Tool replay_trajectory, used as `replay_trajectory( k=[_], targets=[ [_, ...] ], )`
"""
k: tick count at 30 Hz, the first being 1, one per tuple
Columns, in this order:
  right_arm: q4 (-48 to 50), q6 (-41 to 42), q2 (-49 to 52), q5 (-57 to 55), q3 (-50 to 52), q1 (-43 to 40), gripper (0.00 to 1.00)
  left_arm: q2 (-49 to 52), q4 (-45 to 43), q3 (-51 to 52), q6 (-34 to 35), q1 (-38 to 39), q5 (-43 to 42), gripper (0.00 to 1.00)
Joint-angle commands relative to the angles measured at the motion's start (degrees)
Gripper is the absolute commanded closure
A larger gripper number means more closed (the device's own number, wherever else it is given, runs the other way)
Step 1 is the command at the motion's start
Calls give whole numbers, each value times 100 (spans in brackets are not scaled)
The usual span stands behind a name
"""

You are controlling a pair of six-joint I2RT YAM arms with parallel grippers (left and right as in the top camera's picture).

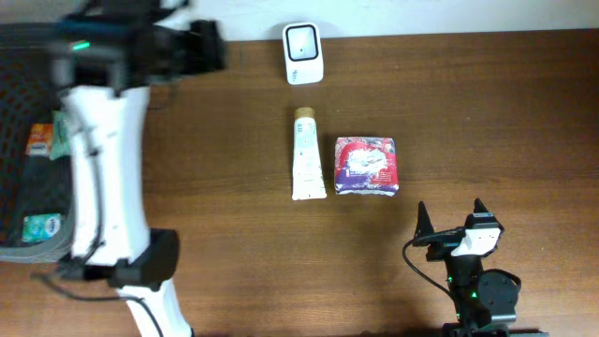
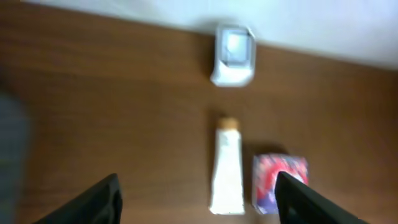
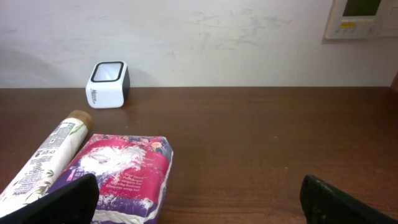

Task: Scan the item barcode
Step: 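Reach into basket and grasp the green-lidded jar with left gripper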

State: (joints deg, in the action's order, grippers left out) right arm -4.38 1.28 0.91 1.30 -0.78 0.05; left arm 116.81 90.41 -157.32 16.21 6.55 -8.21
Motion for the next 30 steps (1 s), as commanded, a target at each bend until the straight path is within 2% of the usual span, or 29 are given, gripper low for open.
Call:
replay_trajectory(
  k=[1,2,3,7,10,15,20,22,27,30],
  targets=[
    [-15,4,-37,-50,46,48,1,-549,192,-293,-68,-1355,358,18],
    [-15,4,-37,-50,46,48,1,-584,219,-293,-68,-1670,358,18],
    [-15,4,-37,-50,46,48,1,-579,323,-291,-48,-2365,358,13],
    [-15,2,-37,-50,46,48,1,-232,629,-101,61,-3735,358,14],
    [-15,4,-37,-50,46,48,1,-46,629,426,175,-4083,356,8],
    [-15,4,-37,-50,46,48,1,358,391,1794,175,-4085,584,1],
    [-15,4,-37,-50,46,48,1,647,-59,2822,240,-4074,240,1],
    [-15,4,-37,-50,46,48,1,654,-490,3307,240,-4002,240,1],
    [-15,4,-37,-52,46,48,1,756,-1187,3851,240,-3635,243,1],
    [-15,4,-37,-50,46,48,1,927,-1281,3851,262,-3423,247,1]
  ],
)
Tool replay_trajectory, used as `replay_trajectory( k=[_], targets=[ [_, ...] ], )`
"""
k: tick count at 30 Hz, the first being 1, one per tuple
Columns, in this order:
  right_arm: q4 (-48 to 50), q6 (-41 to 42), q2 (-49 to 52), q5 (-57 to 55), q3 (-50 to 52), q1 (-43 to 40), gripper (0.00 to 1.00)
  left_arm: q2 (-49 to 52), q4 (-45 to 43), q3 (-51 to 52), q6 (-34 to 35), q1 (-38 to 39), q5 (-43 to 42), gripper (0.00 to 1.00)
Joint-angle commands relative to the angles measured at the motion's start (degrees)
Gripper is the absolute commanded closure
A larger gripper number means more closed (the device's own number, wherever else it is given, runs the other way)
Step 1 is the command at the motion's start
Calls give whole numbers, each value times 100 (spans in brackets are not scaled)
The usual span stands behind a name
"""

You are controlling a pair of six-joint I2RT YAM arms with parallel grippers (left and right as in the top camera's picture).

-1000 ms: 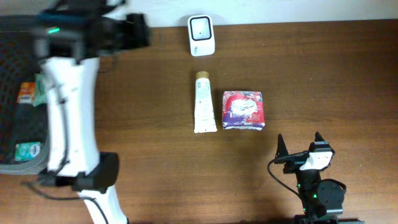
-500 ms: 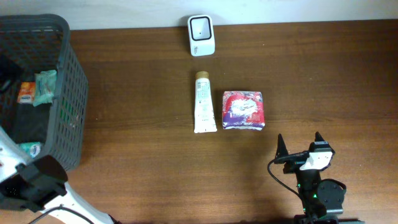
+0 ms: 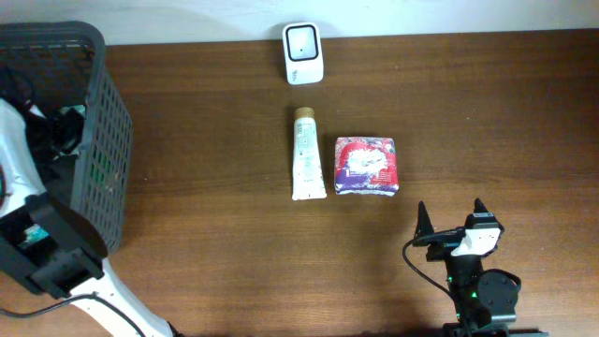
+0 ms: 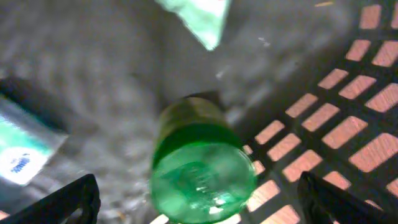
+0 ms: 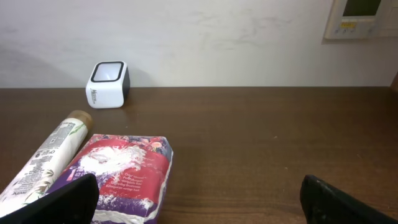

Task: Scan the item barcode
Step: 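Reach into basket and grasp the green-lidded jar with left gripper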

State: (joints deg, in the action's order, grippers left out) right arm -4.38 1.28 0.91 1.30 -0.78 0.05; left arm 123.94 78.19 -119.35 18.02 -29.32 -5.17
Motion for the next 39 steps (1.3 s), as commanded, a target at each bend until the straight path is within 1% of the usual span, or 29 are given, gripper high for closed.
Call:
replay_trajectory(
  k=[1,3,5,10,14,15,17,18,19,20,21,25,28,30,33,35,37,39],
  targets=[
    [-15,2,-37,-50,46,48,1,264,-90,55,81,245,-31,1],
    [-15,4,-37,-50,46,48,1,293,-114,59,413,345,450,1],
    [-15,4,-37,-50,46,48,1,293,-98,61,466,380,638,0],
    [-15,4,-37,-50,46,48,1,313,52,216,466,382,649,0],
    [-15,4,-37,-50,46,48,1,315,-22,629,468,382,647,2],
    [-15,4,-37,-50,46,48,1,315,-85,765,468,382,649,4],
    [-15,4,-37,-50,46,48,1,315,-118,863,468,380,647,14],
    [-15,4,-37,-50,46,48,1,315,-105,866,468,380,647,16],
    [-15,4,-37,-50,46,48,1,315,-105,866,468,380,647,23],
    [-15,2,-37,-50,46,48,1,315,-107,866,468,380,647,33],
    [-15,2,-37,-50,46,48,1,315,-107,866,468,380,647,38],
    [-15,2,-37,-50,46,48,1,315,-232,863,466,323,756,39],
    [-15,4,-37,-50,46,48,1,313,-225,839,463,192,841,39],
    [-15,2,-37,-50,46,48,1,313,-76,592,463,101,841,39],
    [-15,4,-37,-50,46,48,1,313,295,-81,463,-9,839,40],
    [-15,4,-37,-50,46,48,1,313,557,-570,463,-20,780,42],
    [-15,4,-37,-50,46,48,1,313,1106,-1698,463,-22,754,40],
    [-15,4,-37,-50,46,48,1,313,1484,-2581,463,-20,750,39]
  ],
)
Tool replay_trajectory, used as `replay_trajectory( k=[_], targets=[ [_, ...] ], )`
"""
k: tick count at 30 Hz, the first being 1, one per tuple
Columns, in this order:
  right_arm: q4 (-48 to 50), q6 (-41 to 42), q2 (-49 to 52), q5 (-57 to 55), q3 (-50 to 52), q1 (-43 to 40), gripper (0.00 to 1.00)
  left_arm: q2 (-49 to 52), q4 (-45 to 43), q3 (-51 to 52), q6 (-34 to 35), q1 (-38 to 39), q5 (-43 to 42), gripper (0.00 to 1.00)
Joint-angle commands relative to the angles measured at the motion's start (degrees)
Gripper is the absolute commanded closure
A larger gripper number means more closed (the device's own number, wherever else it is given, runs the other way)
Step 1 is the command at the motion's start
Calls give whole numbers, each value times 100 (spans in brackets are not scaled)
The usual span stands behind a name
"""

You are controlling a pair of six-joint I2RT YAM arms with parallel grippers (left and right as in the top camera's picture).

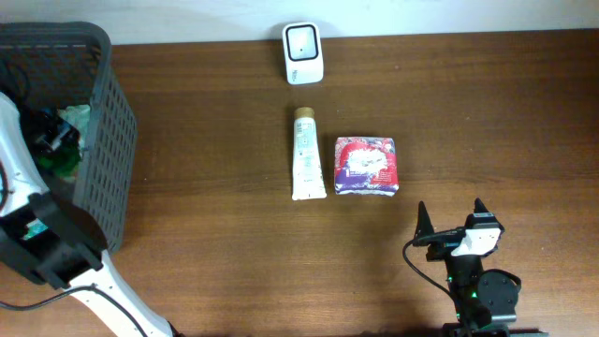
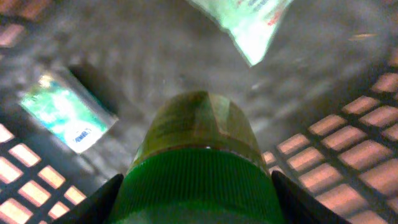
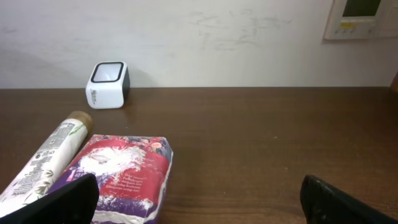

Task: Scan the item barcode
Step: 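Reach into basket and grasp the green-lidded jar with left gripper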

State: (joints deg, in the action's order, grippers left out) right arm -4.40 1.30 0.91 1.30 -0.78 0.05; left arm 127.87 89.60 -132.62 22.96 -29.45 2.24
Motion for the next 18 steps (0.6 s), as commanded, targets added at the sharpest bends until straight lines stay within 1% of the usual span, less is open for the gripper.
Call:
replay_trajectory(
  k=[1,2,3,5,8,10,12,14,15,16,17,18],
  targets=[
    [-13,0,-37,-50,46,48,1,-83,518,-1687,-31,-7,-31,39],
    [-13,2,-37,-50,46,48,1,-83,715,-2210,-31,-7,-155,39],
    [-13,2,-37,-50,46,48,1,-151,713,-2719,-227,-7,-544,39],
    [-13,0,-37,-50,46,48,1,-348,710,-3211,-221,-4,-1045,38],
    [-13,2,-37,-50,46,48,1,-669,710,-3742,-219,9,-1204,38],
    [-13,2,-37,-50,46,48,1,-907,710,-3888,-219,9,-1556,38],
    [-13,2,-37,-50,46,48,1,-1091,658,-3893,-221,50,-2378,38],
    [-13,2,-37,-50,46,48,1,-1130,654,-3893,-223,216,-2828,37],
    [-13,2,-37,-50,46,48,1,-1128,673,-3893,-223,361,-2983,37],
    [-13,2,-37,-50,46,48,1,-1123,673,-3891,-225,750,-3049,37],
    [-13,2,-37,-50,46,48,1,-1123,667,-3891,-227,935,-3045,37],
    [-13,0,-37,-50,46,48,2,-1115,608,-3888,-317,1296,-2983,37]
  ],
)
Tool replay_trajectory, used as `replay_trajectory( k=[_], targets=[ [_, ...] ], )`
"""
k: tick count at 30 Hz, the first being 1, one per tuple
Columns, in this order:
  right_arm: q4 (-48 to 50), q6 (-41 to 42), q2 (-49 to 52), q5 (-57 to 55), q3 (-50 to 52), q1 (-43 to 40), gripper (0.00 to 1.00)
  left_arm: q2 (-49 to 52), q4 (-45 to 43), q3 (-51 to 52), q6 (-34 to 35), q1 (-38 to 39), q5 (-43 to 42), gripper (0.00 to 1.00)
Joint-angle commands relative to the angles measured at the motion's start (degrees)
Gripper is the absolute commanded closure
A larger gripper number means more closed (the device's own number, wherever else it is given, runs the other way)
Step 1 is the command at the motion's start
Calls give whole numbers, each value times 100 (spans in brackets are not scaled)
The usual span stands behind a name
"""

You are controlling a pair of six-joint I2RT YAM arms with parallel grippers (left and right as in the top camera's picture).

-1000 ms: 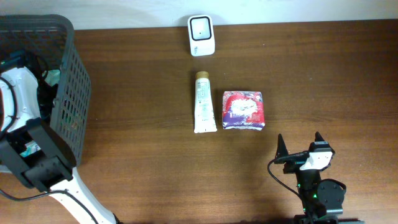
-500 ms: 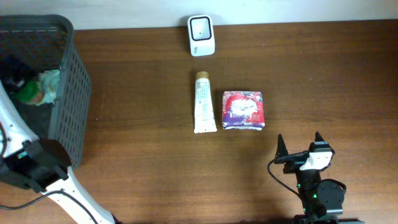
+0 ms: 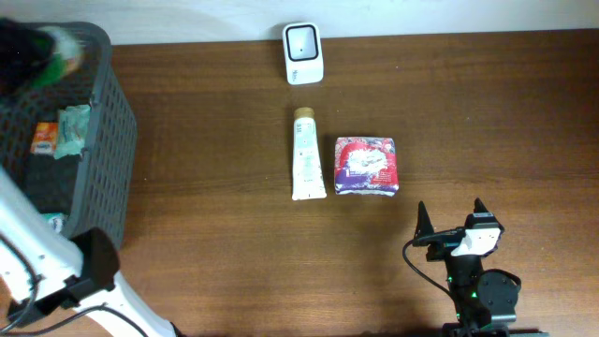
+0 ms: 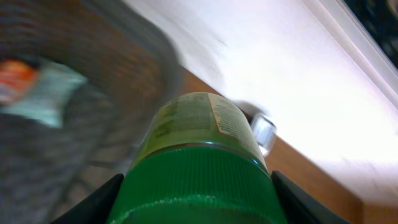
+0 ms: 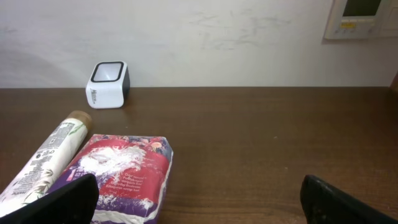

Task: Scan the item barcode
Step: 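Reach into basket and grasp the green-lidded jar with left gripper, then set the green-lidded jar left of the white tube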

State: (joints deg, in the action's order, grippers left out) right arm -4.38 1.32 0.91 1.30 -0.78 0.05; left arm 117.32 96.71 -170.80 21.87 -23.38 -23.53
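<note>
A green bottle [image 4: 198,134] with a ribbed green cap fills the left wrist view, and my left gripper [image 4: 198,208] is shut on it at the cap. Overhead, the bottle [image 3: 58,42] shows as a blur above the far rim of the dark basket [image 3: 110,140]. The white barcode scanner [image 3: 302,40] stands at the table's back edge, also seen past the bottle as a small scanner [image 4: 263,132]. My right gripper [image 5: 199,202] rests open low over the table's front right, nothing between its fingers.
A white tube [image 3: 307,154] and a red-purple packet [image 3: 366,166] lie side by side mid-table. Several packets, one orange [image 3: 39,139], remain in the basket. A white wall with a control panel [image 5: 360,17] bounds the table's far side.
My left gripper held the green bottle low inside the basket; now it holds the bottle above the basket's far rim, with the wall and scanner in its view. The right arm has not moved.
My left gripper was open in the air, facing the scanner, tube and packet. Then it was open inside the basket over a green bottle. Then it was shut on the bottle's cap there, and now holds the bottle up over the basket rim.
</note>
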Motion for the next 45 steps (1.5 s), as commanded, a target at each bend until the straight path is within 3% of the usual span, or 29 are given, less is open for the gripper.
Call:
replay_trajectory(
  k=[1,4,9,18,30,34,36,40,45],
  targets=[
    [-15,-2,-37,-50,46,48,1,-35,-151,-61,-269,1016,-208,37],
    [-15,-2,-37,-50,46,48,1,90,-144,111,-264,1978,603,35],
    [-15,-2,-37,-50,46,48,1,745,-168,920,-267,3281,1045,32],
    [-15,0,-37,-50,46,48,1,2107,-319,1622,-149,4428,2616,32],
    [-15,-2,-37,-50,46,48,2,3676,-1196,1626,-26,4459,2789,29],
    [-15,0,-37,-50,46,48,1,3670,-1335,1346,-33,4428,2787,6],
    [-15,0,-37,-50,46,48,1,3515,-1189,695,-33,4301,2782,0],
    [-15,0,-37,-50,46,48,2,2736,-870,-844,-33,3779,2785,1],
    [-15,0,-37,-50,46,48,1,1075,-905,-901,-31,2474,2841,1]
  ],
)
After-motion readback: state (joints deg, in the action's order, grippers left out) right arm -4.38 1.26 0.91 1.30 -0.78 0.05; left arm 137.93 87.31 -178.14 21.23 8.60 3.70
